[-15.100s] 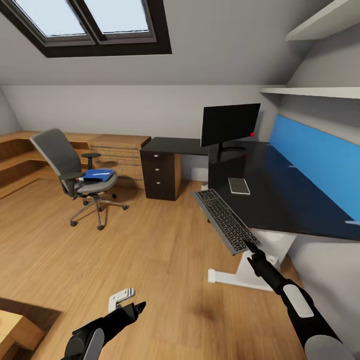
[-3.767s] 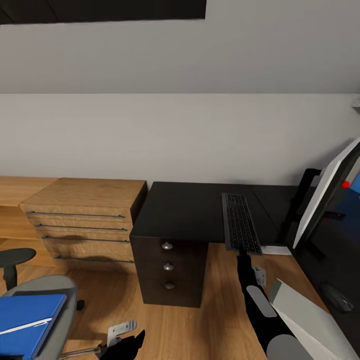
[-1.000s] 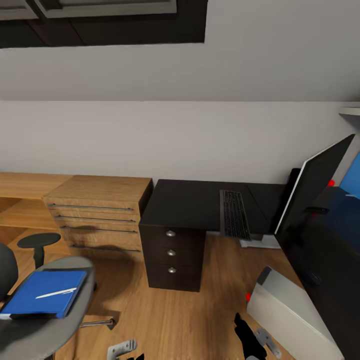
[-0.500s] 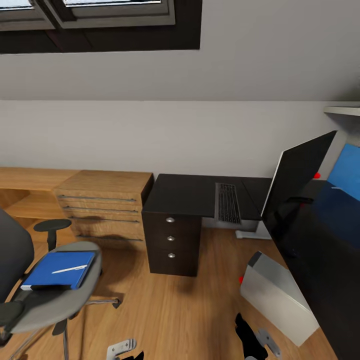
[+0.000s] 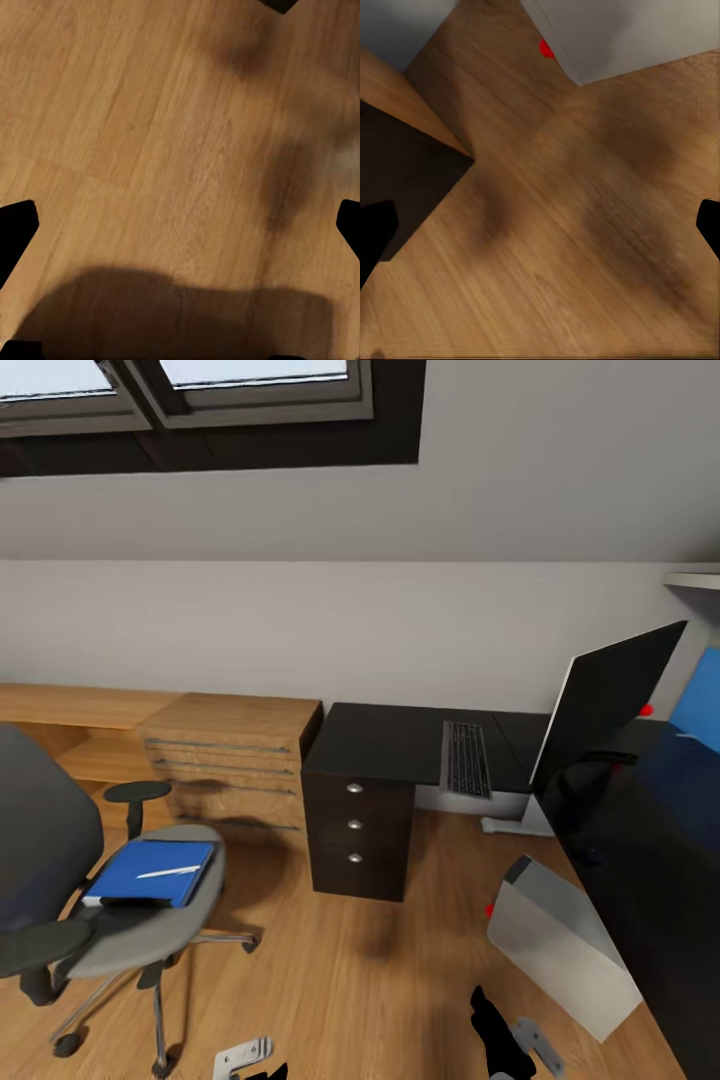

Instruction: In the bedroom, organize the workspace by keeping the computer under the desk, ensuring the monitor is on the desk, placing the keyboard on the desk next to the monitor, placing the mouse on the desk next to the keyboard, moving the folder from the swivel chair onto the desk next to the mouse, stacking the notebook on top of the folder with the pen on top of the notebook, and positioning the swivel chair next to the desk.

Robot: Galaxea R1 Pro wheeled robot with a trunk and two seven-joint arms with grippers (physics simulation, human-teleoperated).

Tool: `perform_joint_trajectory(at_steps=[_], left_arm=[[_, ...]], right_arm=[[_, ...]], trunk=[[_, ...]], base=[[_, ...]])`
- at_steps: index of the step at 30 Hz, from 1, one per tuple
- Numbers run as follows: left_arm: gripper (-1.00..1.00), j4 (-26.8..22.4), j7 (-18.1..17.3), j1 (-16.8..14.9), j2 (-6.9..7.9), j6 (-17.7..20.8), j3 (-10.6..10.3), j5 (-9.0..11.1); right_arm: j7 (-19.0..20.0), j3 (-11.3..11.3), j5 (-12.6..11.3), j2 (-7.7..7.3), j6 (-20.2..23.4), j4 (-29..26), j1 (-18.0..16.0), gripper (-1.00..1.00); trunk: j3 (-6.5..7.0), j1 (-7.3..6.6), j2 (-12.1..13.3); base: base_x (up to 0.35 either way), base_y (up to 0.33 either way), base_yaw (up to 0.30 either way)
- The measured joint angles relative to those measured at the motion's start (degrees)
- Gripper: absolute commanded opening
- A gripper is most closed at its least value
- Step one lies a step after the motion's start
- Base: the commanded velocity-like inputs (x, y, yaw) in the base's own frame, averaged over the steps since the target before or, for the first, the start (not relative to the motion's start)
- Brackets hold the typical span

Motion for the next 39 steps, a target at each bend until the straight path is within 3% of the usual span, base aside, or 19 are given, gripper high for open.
perform_joint_trajectory(at_steps=[10,24,34,39], left_arm=[[1.0,0.0,0.0,0.0,-0.04,0.0,0.0,0.0],[1.0,0.0,0.0,0.0,-0.07,0.0,0.0,-0.01],[1.0,-0.01,0.0,0.0,-0.07,0.0,0.0,0.0],[1.0,0.0,0.0,0.0,-0.09,0.0,0.0,-0.01]], right_arm=[[0.03,0.01,0.07,-0.01,0.04,0.0,0.0,1.0],[-0.01,0.03,0.09,0.04,0.06,0.0,0.0,1.0],[0.21,0.28,0.18,-0.08,-0.71,-0.63,-0.01,1.0],[0.67,1.51,0.27,-0.03,-4.17,-2.15,-0.01,1.0]], trunk=[[0.0,0.03,0.0],[0.0,0.02,0.0],[0.0,-0.01,0.0],[0.0,-0.01,0.0]], base=[[-0.26,0.0,0.243],[-0.318,0.0,0.039],[-0.072,0.0,0.001],[-0.009,0.0,0.0]])
